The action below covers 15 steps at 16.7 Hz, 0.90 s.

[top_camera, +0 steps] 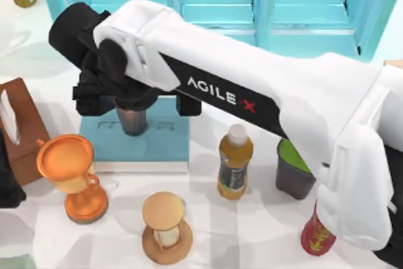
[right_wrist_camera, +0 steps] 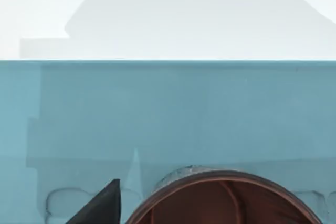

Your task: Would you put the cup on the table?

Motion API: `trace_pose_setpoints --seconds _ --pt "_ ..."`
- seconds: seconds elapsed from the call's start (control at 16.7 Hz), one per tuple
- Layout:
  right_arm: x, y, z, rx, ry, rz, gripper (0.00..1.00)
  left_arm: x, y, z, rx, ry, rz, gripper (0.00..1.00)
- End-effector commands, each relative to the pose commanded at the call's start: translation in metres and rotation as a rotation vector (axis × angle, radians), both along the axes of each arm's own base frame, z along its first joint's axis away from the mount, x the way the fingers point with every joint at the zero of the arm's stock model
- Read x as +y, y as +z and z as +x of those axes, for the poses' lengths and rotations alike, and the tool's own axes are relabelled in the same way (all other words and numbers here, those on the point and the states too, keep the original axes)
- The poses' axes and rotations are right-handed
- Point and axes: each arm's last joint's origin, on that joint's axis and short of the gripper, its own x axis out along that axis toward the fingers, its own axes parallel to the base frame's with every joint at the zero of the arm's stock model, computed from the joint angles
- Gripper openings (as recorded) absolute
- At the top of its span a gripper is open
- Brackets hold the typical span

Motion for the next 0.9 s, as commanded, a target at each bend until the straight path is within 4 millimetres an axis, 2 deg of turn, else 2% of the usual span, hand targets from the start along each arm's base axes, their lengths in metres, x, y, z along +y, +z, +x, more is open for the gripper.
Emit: trace_pose_setpoints --seconds 0.78,0.9 --pt "0.0000 0.0000 0.0000 0.000 0.000 0.000 0.02 0.0000 0.0000 0.0000 0.000 0.000 0.000 1.00" --pt "0.0000 0.0000 0.0000 0.000 0.000 0.000 0.00 0.0000 0.0000 0.0000 0.000 0.000 0.000 1.00"
